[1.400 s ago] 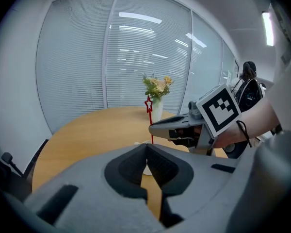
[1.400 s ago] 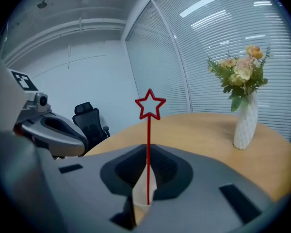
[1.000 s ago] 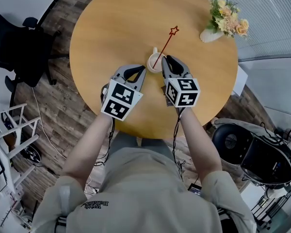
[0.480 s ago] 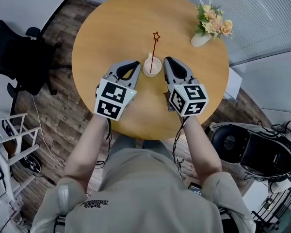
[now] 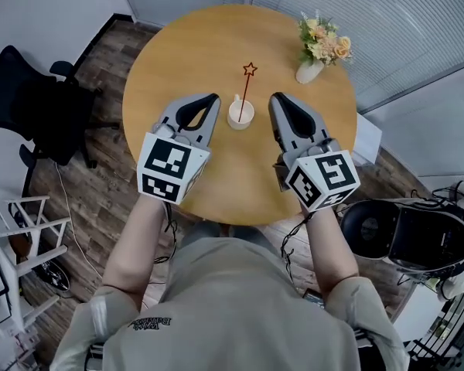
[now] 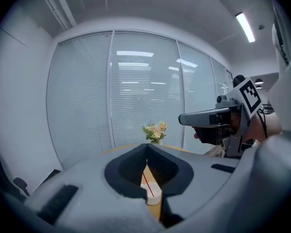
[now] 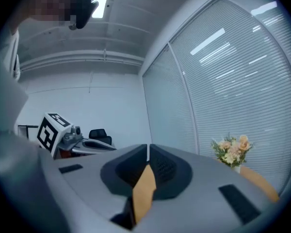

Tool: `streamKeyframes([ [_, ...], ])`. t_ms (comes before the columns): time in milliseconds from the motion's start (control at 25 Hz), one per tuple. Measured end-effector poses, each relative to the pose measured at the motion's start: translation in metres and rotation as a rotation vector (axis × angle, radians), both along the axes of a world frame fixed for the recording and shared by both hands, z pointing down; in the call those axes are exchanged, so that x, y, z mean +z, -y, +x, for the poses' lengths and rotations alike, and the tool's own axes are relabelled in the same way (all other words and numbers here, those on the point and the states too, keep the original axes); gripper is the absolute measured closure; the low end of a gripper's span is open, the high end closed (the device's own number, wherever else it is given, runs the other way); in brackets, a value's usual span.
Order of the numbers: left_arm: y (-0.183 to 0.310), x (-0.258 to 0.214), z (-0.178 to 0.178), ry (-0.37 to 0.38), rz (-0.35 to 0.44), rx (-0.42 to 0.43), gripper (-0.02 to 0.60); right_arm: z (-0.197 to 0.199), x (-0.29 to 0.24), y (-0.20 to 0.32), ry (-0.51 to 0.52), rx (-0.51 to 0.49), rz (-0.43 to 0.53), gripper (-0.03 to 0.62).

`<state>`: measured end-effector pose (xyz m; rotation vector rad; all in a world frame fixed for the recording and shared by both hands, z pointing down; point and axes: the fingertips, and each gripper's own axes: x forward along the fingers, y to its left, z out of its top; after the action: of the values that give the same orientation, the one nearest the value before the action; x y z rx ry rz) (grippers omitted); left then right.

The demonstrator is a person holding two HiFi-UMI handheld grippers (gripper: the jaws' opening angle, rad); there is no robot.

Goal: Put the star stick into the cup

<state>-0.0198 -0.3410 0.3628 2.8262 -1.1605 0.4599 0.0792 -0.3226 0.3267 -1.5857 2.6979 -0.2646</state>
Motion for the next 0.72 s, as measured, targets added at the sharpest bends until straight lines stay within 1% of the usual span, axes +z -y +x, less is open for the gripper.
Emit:
streamKeyframes([
  [240, -0.03, -0.041, -0.009, -0.029, 0.07, 0.004, 0.56, -0.005, -0.049, -0.044, 0.001, -0.043, 0.077, 0.557],
  [440, -0.054, -0.059, -0.009, -0.055, 0.109, 0.023, 0.56, -0.008, -0.078, -0.078, 0.012, -0.092, 0.098, 0.557],
  [600, -0.072, -0.061, -0.008, -0.031, 0.128, 0.044, 0.56, -0.009, -0.087, -0.097, -0.026, -0.11, 0.109, 0.557],
  [720, -0.082, -0.054, -0.005, -0.02, 0.111, 0.056, 0.56, -0.013, -0.086, -0.109, -0.011, -0.131, 0.084, 0.557],
])
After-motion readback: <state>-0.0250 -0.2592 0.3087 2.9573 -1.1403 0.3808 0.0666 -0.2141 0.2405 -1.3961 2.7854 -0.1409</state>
